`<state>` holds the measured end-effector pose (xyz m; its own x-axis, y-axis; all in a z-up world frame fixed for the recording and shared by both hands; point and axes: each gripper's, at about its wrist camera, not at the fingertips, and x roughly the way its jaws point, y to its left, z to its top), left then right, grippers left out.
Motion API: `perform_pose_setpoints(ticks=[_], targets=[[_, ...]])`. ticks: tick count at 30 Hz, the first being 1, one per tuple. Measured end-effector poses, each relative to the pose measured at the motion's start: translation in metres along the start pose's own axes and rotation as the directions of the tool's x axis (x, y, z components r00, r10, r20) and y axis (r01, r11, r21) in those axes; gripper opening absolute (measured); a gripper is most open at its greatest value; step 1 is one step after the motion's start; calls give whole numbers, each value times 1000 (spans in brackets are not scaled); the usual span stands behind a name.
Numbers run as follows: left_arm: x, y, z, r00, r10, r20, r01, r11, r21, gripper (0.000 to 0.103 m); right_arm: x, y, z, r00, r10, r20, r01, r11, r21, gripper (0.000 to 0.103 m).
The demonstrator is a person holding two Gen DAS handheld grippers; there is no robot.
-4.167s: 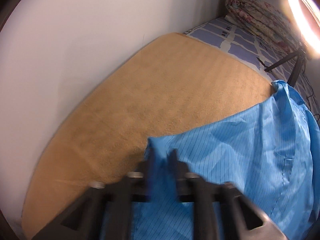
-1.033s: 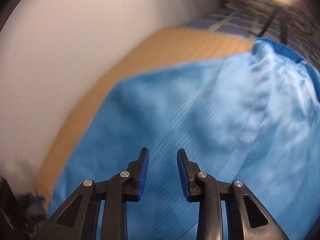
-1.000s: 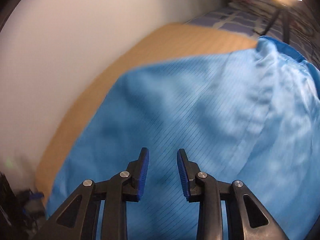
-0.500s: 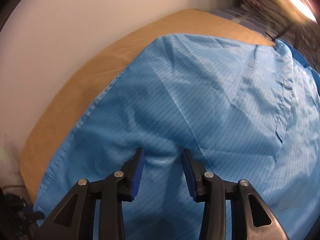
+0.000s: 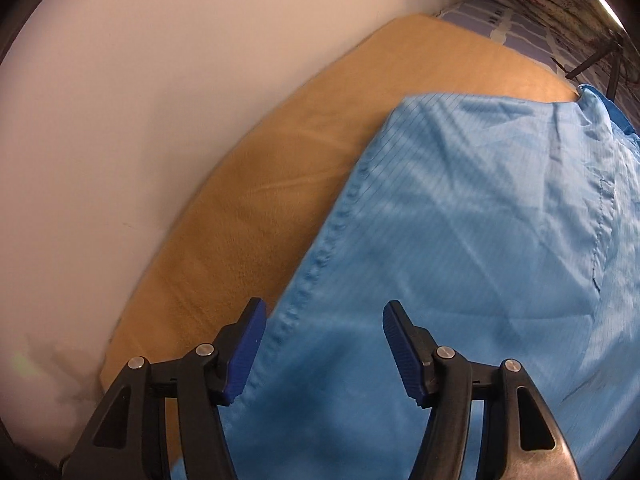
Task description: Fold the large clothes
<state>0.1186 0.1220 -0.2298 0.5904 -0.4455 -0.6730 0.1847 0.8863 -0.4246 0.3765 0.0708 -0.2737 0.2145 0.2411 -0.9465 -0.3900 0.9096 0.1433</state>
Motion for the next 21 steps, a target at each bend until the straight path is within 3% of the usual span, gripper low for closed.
perform_pose_setpoints(ticks=[6, 8, 10, 11, 12, 13, 17, 21], targets=[[4, -9, 6, 1000, -4, -12, 5, 1000, 23, 2, 19, 21, -4, 996, -73, -49, 74, 997, 15, 57], [4, -12, 8, 1000, -6, -13, 6, 999, 36, 2, 27, 25, -2, 993, -104, -60, 105, 994, 11, 41], [4, -17, 9, 1000, -11, -14, 12, 999, 51, 2, 29, 22, -5, 989, -142, -50, 142, 990, 6, 18], [3, -22, 10, 1000, -14, -14, 15, 998, 63, 2, 27, 19, -6, 990, -136, -38, 136, 991, 15, 13], [2, -24, 10, 1000, -17, -14, 18, 997, 72, 2, 23, 15, -7, 993, -118, -28, 119, 992, 33, 3], [1, -29, 11, 1000, -20, -14, 21, 996, 88, 2, 20, 11, -8, 995, -97, -17, 97, 994, 53, 1], [-2, -53, 13, 1000, -26, -10, 27, 987, 158, 2, -6, -8, -16, 998, 10, 65, -16, 995, 98, 0], [-2, -81, 14, 999, -39, -13, 41, 972, 233, 2, -37, -43, -28, 978, 114, 173, -140, 979, 150, 0]])
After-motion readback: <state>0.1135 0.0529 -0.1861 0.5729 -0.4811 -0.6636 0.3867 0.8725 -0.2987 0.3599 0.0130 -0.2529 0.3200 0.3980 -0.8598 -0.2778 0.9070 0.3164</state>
